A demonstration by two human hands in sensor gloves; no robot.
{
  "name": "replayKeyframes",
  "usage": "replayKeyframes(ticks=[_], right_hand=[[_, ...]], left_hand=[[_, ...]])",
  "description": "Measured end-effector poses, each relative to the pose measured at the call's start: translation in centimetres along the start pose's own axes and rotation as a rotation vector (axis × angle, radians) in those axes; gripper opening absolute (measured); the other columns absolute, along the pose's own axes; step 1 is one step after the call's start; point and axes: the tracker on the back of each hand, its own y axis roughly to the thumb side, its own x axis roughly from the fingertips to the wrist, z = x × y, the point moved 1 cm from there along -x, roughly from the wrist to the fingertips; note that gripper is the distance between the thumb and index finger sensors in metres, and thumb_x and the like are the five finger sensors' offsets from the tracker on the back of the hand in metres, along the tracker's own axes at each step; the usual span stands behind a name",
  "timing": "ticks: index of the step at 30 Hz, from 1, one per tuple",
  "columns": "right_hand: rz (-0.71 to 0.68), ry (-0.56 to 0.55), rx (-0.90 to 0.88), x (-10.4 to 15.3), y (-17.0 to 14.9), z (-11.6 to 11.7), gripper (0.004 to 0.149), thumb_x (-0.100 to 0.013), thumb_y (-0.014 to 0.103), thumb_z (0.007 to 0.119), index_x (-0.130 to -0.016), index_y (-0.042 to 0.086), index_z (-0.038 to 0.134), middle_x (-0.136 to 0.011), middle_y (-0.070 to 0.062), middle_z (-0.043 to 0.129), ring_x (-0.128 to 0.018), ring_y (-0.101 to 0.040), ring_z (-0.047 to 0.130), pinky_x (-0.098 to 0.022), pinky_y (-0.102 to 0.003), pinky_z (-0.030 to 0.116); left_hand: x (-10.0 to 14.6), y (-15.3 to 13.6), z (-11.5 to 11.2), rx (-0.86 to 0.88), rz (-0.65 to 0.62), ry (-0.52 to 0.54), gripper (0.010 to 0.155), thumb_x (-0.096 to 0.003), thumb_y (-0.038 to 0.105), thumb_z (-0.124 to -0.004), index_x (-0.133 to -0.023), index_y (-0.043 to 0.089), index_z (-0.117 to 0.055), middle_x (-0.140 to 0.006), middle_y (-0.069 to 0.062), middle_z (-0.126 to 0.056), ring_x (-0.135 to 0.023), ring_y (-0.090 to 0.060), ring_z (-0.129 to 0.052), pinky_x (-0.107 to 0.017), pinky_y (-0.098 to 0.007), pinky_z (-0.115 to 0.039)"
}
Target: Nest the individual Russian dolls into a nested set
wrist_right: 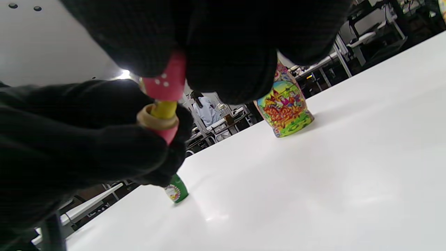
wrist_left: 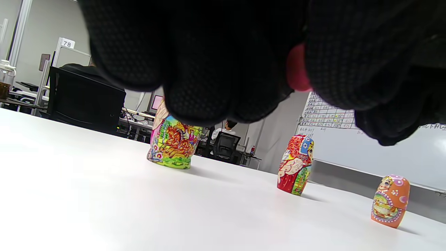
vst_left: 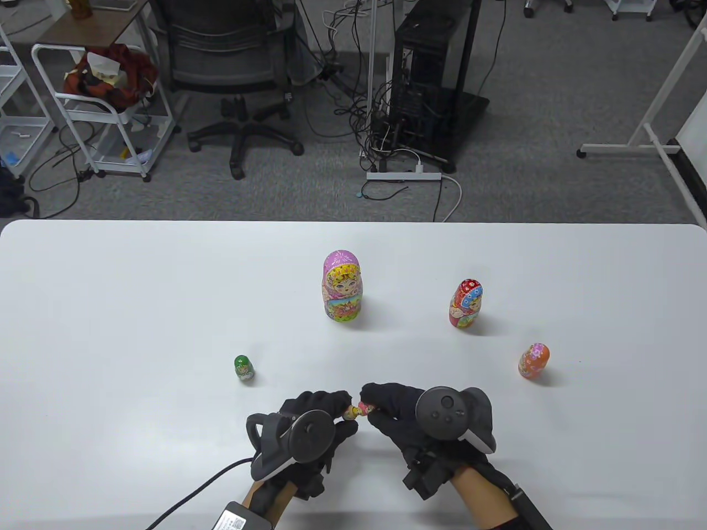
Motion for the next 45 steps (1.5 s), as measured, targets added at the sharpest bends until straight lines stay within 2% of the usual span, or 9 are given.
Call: replayKeyframes(ticks=[26, 37, 45], right_hand=[[-0.032, 0.055, -0.008, 0.0, 0.3, 0.4, 0.047, -0.044, 0.038, 0.086, -0.088, 0.03, 0.072, -0.087, -0.001, 0.087, -0.065, -0.02, 0.096, -0.056, -0.044, 0.079], [-0.041, 0.033, -0.044, 0.1, 0.7, 0.5, 0.046, -0.044, 0.038, 0.086, -0.087, 0.028, 0.073, -0.084, -0.003, 0.088, -0.062, -0.02, 0.097, -0.055, -0.044, 0.079], [-0.018, -0.044, -0.073, 0.3, 0.8, 1.2, 0.045, -0.044, 0.04, 0.084, -0.087, 0.03, 0.074, -0.088, -0.001, 0.085, -0.068, -0.021, 0.094, -0.059, -0.046, 0.076]], left_hand=[[0.2, 0.8, 0.0, -0.024, -0.063, 0.023, 0.059, -0.0328, 0.055, -0.089, -0.083, 0.025, -0.085, -0.07, 0.003, -0.102, -0.058, -0.012, -0.103, -0.052, -0.039, -0.088], [0.6, 0.8, 0.4, -0.021, -0.057, 0.082, 0.058, -0.0302, 0.054, -0.092, -0.08, 0.024, -0.088, -0.065, 0.004, -0.104, -0.053, -0.011, -0.104, -0.049, -0.038, -0.089], [0.2, -0.3, -0.4, 0.094, -0.01, 0.01, 0.059, -0.0322, 0.057, -0.09, -0.082, 0.027, -0.085, -0.069, 0.006, -0.102, -0.057, -0.01, -0.103, -0.052, -0.037, -0.088]])
